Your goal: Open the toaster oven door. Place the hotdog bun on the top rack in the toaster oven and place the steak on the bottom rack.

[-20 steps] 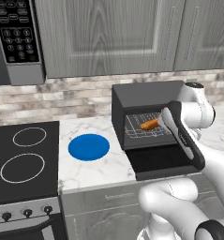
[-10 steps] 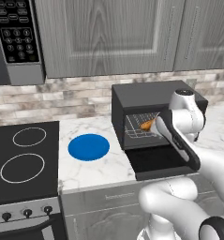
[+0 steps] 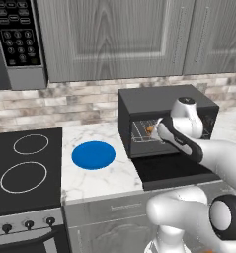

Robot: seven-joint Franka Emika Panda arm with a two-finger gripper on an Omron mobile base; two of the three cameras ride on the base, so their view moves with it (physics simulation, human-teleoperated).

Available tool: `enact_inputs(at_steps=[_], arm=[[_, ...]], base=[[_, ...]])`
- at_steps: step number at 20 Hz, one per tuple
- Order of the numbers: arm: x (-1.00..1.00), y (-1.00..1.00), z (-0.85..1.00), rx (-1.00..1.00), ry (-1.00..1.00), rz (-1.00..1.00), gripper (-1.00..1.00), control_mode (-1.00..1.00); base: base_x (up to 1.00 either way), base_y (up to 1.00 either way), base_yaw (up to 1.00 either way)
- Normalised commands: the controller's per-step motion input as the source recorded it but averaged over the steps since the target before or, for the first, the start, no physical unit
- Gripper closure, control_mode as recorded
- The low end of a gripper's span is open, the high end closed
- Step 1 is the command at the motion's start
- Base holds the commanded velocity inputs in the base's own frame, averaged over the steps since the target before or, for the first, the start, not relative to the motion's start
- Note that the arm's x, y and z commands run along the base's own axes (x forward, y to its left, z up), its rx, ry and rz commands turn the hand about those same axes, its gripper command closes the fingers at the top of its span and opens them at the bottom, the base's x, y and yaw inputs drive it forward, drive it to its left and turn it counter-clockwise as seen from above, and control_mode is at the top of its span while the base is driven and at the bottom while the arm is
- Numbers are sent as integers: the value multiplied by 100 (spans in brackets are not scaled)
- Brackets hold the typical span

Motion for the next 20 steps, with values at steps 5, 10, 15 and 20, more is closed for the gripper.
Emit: enact_inputs(at_steps=[5, 10, 15, 20], arm=[[68, 0, -10, 0, -2, 20, -100, -100], [11, -26, -7, -3, -11, 21, -100, -100], [1, -27, -13, -5, -17, 26, -100, -100], [14, 15, -30, -9, -11, 23, -100, -100]], base=[[0, 0, 0], [0, 0, 0], [0, 0, 0], [0, 0, 0]])
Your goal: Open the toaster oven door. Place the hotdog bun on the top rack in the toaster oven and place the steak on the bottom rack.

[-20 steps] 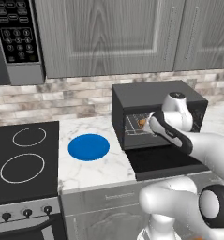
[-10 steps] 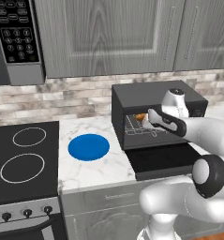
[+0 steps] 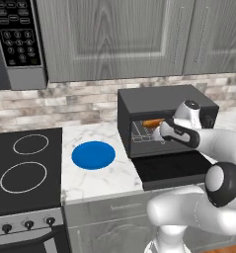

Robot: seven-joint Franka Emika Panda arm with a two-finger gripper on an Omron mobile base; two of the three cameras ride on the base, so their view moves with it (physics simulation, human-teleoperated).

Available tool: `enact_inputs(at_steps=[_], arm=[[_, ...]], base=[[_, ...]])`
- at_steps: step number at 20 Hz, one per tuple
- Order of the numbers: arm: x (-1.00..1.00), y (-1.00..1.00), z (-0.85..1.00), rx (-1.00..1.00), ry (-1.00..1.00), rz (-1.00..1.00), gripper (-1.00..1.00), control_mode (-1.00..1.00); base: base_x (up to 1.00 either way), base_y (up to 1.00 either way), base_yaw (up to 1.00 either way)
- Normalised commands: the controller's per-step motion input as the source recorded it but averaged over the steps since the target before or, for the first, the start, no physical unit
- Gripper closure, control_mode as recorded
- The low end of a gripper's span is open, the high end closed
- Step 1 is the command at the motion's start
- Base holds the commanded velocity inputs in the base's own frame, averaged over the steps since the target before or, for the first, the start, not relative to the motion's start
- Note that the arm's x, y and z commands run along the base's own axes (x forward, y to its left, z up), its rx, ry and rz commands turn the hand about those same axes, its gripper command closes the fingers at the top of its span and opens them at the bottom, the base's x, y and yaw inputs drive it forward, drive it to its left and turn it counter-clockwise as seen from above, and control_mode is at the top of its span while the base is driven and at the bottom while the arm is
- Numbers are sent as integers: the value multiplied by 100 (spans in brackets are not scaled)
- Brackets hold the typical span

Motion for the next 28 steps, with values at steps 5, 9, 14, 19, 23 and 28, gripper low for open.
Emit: enact_inputs(at_steps=[5, 9, 14, 19, 23, 28], arm=[[20, 12, -7, -11, -5, 14, -100, -100], [0, 1, -10, -11, 0, 8, -100, -100], [0, 0, -1, -3, 0, 1, -100, -100], [-37, -12, 0, 0, 0, -4, -100, -100], [-1, -2, 0, 0, 0, -12, -100, -100], [15, 0, -4, 0, 0, -10, -100, -100]], base=[[0, 0, 0], [0, 0, 0], [0, 0, 0], [0, 0, 0], [0, 0, 0], [0, 0, 0]])
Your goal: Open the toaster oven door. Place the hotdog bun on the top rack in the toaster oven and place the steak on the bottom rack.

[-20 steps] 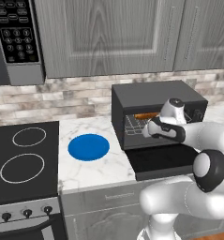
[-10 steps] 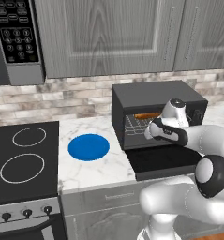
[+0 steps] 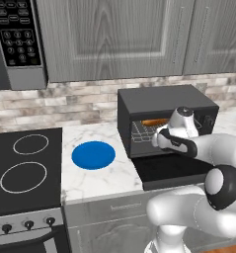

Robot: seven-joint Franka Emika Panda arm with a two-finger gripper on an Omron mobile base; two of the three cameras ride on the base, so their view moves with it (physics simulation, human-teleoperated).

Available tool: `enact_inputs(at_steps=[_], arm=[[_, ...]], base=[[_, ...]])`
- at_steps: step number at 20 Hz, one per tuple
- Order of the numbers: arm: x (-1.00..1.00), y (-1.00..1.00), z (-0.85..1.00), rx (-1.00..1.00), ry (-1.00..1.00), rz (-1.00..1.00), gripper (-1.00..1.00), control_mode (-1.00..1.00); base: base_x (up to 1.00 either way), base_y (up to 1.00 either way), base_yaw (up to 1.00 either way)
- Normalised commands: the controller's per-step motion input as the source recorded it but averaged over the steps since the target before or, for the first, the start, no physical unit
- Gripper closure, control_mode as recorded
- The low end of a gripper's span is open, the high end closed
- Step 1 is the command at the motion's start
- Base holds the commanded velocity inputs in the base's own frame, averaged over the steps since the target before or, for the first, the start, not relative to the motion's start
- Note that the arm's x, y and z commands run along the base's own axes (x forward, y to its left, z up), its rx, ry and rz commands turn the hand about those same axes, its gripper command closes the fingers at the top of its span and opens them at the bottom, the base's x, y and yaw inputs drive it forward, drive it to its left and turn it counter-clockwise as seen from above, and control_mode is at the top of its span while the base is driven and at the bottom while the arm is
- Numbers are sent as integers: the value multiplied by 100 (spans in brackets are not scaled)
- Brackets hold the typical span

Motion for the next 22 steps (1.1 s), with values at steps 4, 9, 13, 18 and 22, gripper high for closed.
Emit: enact_inputs(at_steps=[4, 9, 13, 18, 22], arm=[[8, 7, -12, 0, -2, -8, -100, -100], [6, 0, -12, 2, -6, -7, -100, -100], [23, 0, 0, 2, -8, -9, -100, -100], [21, 0, -9, 0, -2, -7, -100, -100], [28, 0, -7, 0, 0, -5, -100, -100]], base=[[0, 0, 0], [0, 0, 0], [0, 0, 0], [0, 0, 0], [0, 0, 0]])
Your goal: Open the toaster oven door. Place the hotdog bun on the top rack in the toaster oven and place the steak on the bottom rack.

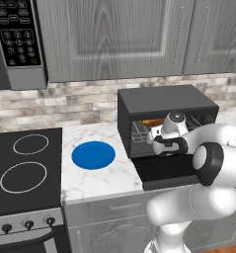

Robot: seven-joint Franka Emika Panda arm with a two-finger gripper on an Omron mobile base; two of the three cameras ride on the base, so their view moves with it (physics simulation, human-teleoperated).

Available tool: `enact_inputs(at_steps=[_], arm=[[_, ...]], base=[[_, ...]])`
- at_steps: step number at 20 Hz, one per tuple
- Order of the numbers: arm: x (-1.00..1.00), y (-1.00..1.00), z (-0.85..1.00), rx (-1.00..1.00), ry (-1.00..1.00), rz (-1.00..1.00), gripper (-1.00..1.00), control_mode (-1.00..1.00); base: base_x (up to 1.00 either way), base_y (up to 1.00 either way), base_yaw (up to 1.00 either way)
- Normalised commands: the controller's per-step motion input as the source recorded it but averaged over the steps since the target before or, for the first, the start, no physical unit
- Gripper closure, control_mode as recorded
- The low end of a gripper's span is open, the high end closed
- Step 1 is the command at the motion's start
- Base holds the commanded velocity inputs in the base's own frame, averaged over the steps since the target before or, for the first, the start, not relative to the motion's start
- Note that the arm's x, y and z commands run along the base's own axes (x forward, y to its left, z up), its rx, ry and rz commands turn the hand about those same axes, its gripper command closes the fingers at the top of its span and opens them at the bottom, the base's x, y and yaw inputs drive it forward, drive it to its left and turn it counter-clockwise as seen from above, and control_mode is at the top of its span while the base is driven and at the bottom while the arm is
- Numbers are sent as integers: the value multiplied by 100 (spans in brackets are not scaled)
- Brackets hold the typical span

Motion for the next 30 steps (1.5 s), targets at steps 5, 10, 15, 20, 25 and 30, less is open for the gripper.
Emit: enact_inputs(at_steps=[5, 10, 15, 20, 25, 30], arm=[[30, 0, -4, 0, 0, -3, -100, -100], [25, -6, -13, 0, 0, -1, -100, -100], [19, -21, -8, 0, 0, 0, -100, -100], [13, -8, -5, 0, 0, 0, 100, -100], [0, 0, -10, 0, 0, 0, 100, -100], [-18, -3, 0, 0, 0, 0, 100, -100]], base=[[0, 0, 0], [0, 0, 0], [0, 0, 0], [0, 0, 0], [0, 0, 0], [0, 0, 0]])
